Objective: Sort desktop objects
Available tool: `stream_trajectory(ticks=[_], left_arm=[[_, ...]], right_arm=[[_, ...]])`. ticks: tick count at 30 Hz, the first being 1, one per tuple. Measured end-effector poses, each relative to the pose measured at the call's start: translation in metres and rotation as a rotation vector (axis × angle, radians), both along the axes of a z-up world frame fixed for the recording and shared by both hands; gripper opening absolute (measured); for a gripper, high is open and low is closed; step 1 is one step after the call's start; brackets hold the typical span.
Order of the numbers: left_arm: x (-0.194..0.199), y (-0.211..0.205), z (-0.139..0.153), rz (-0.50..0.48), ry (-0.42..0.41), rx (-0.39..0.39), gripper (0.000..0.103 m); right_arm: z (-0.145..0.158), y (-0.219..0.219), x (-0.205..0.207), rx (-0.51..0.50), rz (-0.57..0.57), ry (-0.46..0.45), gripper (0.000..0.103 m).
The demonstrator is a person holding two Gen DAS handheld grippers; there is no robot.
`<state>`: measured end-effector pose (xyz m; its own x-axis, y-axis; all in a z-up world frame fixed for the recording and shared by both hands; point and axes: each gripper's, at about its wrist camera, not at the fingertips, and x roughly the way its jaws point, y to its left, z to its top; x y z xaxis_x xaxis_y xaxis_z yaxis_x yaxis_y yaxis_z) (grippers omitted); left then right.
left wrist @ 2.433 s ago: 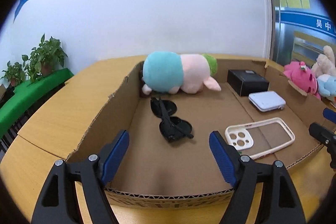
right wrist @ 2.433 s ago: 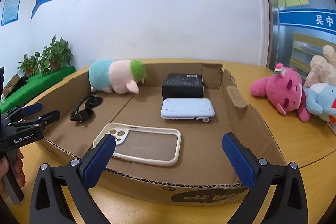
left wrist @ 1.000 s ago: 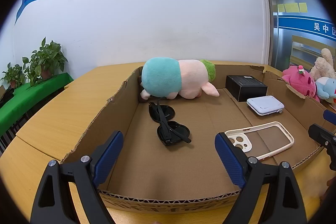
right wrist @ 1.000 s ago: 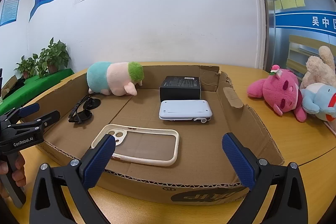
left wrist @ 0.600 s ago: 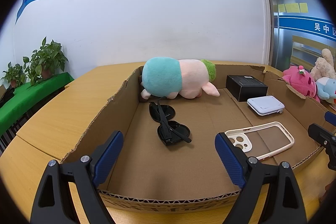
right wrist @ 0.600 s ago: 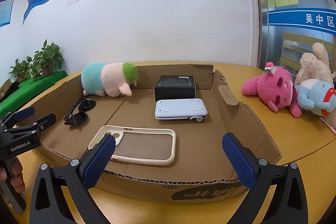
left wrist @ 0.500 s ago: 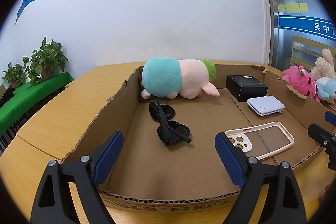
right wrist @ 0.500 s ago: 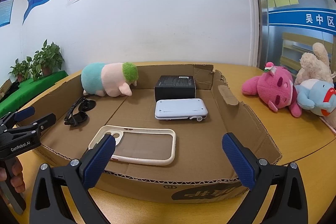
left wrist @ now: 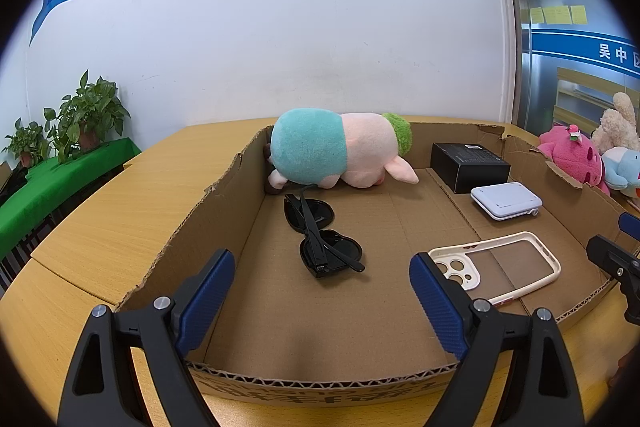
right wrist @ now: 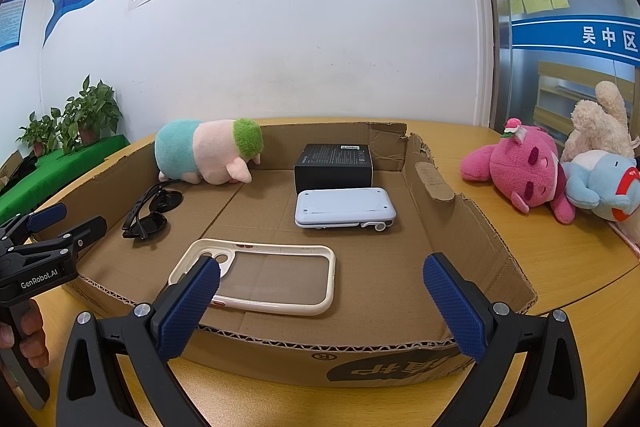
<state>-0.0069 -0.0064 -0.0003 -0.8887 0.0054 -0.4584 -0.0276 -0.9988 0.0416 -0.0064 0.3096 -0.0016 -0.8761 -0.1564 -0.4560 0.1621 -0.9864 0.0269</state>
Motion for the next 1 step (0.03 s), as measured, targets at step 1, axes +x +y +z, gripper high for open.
stream_trajectory(ticks=[1], left_arm=[[-0.0001,-0.0008,0.0001,0.000,0.000,0.000,0.089]], right_arm=[[0.0000,-0.0001,-0.0001,0.000,0.000,0.000,0.103]])
